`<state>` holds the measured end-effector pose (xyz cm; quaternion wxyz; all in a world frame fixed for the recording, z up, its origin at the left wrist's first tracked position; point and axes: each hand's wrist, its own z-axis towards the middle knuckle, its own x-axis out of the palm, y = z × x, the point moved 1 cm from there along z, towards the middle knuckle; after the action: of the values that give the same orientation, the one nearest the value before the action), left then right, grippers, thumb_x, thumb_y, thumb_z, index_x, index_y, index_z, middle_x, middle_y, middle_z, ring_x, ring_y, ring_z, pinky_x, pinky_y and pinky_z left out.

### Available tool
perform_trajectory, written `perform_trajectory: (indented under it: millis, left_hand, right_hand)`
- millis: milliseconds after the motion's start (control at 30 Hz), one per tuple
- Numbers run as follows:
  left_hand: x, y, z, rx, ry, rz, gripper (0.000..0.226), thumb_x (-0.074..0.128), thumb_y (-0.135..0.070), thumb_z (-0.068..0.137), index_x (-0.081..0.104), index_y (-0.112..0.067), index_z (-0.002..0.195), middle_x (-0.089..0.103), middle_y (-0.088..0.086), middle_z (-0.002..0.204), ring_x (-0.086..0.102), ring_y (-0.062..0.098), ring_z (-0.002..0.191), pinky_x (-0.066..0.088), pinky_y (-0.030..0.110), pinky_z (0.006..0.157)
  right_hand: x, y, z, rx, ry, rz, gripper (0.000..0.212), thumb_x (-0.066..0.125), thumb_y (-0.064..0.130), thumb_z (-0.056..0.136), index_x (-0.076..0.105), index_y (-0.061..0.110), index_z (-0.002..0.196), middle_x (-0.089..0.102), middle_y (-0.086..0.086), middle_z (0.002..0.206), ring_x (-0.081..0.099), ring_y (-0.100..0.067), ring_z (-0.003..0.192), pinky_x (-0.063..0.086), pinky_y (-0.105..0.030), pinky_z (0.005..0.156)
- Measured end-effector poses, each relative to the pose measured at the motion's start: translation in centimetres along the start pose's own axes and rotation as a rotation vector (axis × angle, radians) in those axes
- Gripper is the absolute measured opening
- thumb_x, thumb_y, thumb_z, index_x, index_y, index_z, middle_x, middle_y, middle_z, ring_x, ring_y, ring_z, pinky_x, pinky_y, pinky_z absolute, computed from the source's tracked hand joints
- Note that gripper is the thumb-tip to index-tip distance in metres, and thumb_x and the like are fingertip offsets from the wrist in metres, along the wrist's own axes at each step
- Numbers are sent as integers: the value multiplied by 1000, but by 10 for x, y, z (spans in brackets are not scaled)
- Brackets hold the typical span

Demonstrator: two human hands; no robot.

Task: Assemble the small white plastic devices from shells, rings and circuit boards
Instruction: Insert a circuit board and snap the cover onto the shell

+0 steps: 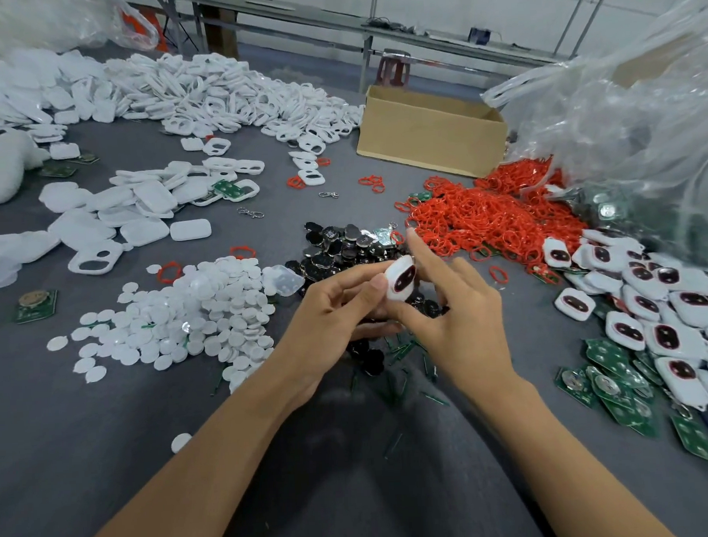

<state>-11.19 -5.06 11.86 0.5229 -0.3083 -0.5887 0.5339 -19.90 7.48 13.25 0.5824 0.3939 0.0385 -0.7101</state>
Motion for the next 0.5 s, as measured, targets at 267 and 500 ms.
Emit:
perform_trajectory:
  millis: [267, 500]
  left_hand:
    - [-1, 2, 1, -41, -100, -4, 27, 42, -16, 104, 69, -14, 106, 74, 15, 89, 73, 24, 76, 59, 30, 64]
    - [-4, 3, 2, -13, -134, 12, 23, 47, -15, 102, 70, -13, 105, 74, 15, 85, 73, 25, 72, 60, 28, 63]
  right_hand:
    - [7, 6, -1, 147, 47, 195, 48, 79, 20, 76, 65, 17, 121, 59, 5, 78, 49, -9, 65, 40, -12, 67]
    - [9, 7, 2, 473, 256, 820, 33, 66, -7, 83, 65, 13, 109, 72, -12, 94, 64, -19, 80, 53, -34, 74]
